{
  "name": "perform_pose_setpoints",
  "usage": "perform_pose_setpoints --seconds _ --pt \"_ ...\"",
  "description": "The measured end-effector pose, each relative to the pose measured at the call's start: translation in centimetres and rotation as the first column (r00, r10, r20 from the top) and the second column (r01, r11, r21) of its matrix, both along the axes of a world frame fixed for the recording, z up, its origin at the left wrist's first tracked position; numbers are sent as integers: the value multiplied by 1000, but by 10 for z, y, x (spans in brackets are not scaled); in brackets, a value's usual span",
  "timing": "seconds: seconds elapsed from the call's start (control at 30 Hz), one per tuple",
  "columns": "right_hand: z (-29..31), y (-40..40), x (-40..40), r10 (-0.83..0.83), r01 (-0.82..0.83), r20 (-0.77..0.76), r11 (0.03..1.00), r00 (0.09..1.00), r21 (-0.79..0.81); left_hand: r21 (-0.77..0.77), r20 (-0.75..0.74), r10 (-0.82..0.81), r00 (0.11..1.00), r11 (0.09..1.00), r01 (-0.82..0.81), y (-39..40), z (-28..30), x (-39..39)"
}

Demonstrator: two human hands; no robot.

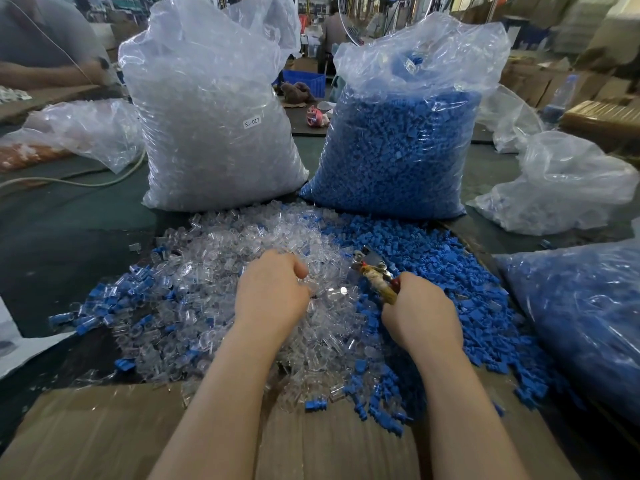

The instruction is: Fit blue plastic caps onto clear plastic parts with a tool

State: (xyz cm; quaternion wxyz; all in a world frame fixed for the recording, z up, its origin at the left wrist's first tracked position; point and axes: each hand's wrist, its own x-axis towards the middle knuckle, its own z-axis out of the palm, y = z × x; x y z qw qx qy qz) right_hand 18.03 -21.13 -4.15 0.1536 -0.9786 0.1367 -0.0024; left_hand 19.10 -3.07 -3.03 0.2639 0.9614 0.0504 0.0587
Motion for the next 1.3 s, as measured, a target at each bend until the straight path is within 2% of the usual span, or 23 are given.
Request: perform_pose_setpoints --seconds 0.07,0.2,0.4,0.6,0.7,0.83,0.97,1.07,1.17,1.3 --pt "-1 0 0 -21 20 41 999 999 32 10 -3 6 1000 1000 -6 1 0 0" --pt "-3 1 1 -44 27 155 994 987 108 93 -72 -85 994 991 91 4 -4 2" --pt "-5 0 4 -61 28 193 985 979 169 27 -31 -80 996 996 81 5 -8 3" --pt "-3 -3 6 -109 16 209 914 972 405 -128 8 -68 998 989 68 5 -4 3" --pt "-2 -4 6 -129 2 227 874 965 486 -96 16 -64 998 993 66 6 -6 3" --pt "-2 -5 7 -155 23 246 883 957 470 -70 43 -47 998 996 50 3 -4 3" --pt "-1 -6 8 -169 47 257 906 951 421 -96 86 -167 982 980 175 -14 3 1" --pt "3 -10 6 -97 18 203 934 974 357 -58 19 -239 971 969 240 -22 1 -2" --pt "4 -13 3 2 -48 110 908 994 417 -6 -67 -275 959 961 275 -21 -2 -2" --pt "11 -15 0 143 -126 -2 876 990 466 73 -65 -265 962 960 269 -19 -3 -1"
